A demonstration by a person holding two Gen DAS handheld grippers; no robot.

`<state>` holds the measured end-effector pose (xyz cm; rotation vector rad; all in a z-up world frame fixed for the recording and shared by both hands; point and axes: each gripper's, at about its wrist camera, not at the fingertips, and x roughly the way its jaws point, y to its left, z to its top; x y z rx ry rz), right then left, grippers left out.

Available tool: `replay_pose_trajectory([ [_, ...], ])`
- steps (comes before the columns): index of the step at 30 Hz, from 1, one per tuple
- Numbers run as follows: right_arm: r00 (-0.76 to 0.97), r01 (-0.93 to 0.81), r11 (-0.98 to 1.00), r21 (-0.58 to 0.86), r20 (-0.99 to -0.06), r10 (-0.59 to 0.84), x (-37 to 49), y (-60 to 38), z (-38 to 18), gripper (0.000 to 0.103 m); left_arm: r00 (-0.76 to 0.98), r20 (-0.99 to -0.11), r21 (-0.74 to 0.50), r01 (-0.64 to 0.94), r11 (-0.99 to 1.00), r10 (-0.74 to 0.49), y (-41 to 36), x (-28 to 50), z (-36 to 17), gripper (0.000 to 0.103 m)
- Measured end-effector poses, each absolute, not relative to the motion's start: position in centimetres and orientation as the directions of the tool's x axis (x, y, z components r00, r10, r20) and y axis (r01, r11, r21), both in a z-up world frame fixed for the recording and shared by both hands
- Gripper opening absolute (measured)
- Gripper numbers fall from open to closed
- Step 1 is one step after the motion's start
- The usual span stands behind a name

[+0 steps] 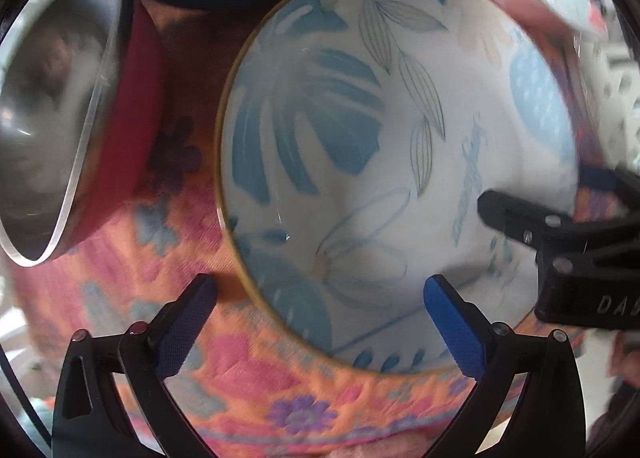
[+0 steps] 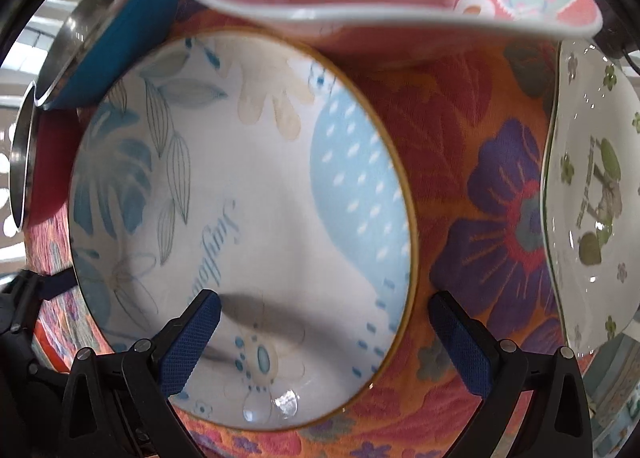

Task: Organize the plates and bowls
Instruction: 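Lower both grippers onto the Sunflower plate rim and grip it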

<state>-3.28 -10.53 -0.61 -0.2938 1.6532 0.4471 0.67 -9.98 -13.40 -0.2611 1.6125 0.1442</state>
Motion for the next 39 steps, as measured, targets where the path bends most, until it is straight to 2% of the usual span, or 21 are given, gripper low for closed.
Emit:
replay_pose_trajectory([
  [7, -0.065, -0.355, 0.927, 0.121, -0.992, 0.104, -2.3, -11.4, -1.3, 0.103, 0.0, -0.997, -0.076, -0.305, 0.949, -0.079, -10.6, 0.9, -14.2, 0.103],
  [11, 0.116, -0.221, 0.968, 0.12, -0.982, 0.148, -2.5, -13.3, -1.0, 0.103, 0.004, -0.995, -0.094, -0.329, 0.94, -0.098, -10.6, -0.5, -14.4, 0.103],
  [15, 0.125, -0.239, 0.964, 0.113, -0.981, 0.147, -1.8, -13.5, -1.4, 0.103, 0.034, -0.994, -0.107, -0.334, 0.936, -0.102, -9.8, -1.5, -14.0, 0.102],
  [16, 0.117, -0.249, 0.962, 0.113, -0.982, 0.146, -1.4, -13.4, -1.5, 0.102, 0.057, -0.994, -0.105, -0.335, 0.936, -0.091, -9.5, -1.9, -14.0, 0.099],
  [17, 0.115, -0.264, 0.958, 0.113, -0.982, 0.148, -1.3, -13.2, -1.4, 0.095, 0.087, -0.993, -0.102, -0.329, 0.939, -0.077, -9.2, -2.8, -14.0, 0.092],
  [18, 0.12, -0.285, 0.952, 0.115, -0.981, 0.154, -1.1, -12.9, -1.1, 0.076, 0.116, -0.991, -0.101, -0.314, 0.944, -0.067, -9.2, -3.1, -13.8, 0.087],
  [19, 0.13, -0.314, 0.941, 0.127, -0.976, 0.175, -1.1, -12.7, -0.7, 0.065, 0.138, -0.989, -0.101, -0.299, 0.949, -0.062, -9.4, -3.0, -12.7, 0.07],
  [20, 0.141, -0.338, 0.934, 0.119, -0.974, 0.176, -0.8, -12.8, -0.2, 0.061, 0.176, -0.983, -0.091, -0.264, 0.96, -0.045, -9.4, -3.0, -12.2, 0.055],
  [21, 0.133, -0.346, 0.931, 0.115, -0.977, 0.17, -0.7, -13.7, -0.2, 0.06, 0.189, -0.981, -0.085, -0.236, 0.968, -0.04, -9.6, -2.9, -12.0, 0.052],
  [25, 0.092, -0.366, 0.92, 0.141, -0.978, 0.187, -0.1, -14.2, -0.6, 0.053, 0.209, -0.975, -0.112, -0.183, 0.977, -0.073, -9.9, -2.3, -12.1, 0.048],
  [29, 0.045, -0.439, 0.887, 0.142, -0.983, 0.179, -1.5, -14.3, -0.6, 0.052, 0.18, -0.981, -0.1, -0.178, 0.979, -0.067, -10.3, -3.1, -11.7, 0.047],
  [39, 0.006, -0.491, 0.859, 0.148, -0.985, 0.173, -6.8, -14.3, -1.6, 0.052, 0.161, -0.984, -0.112, -0.2, 0.973, -0.08, -8.7, -8.0, -11.8, 0.047],
])
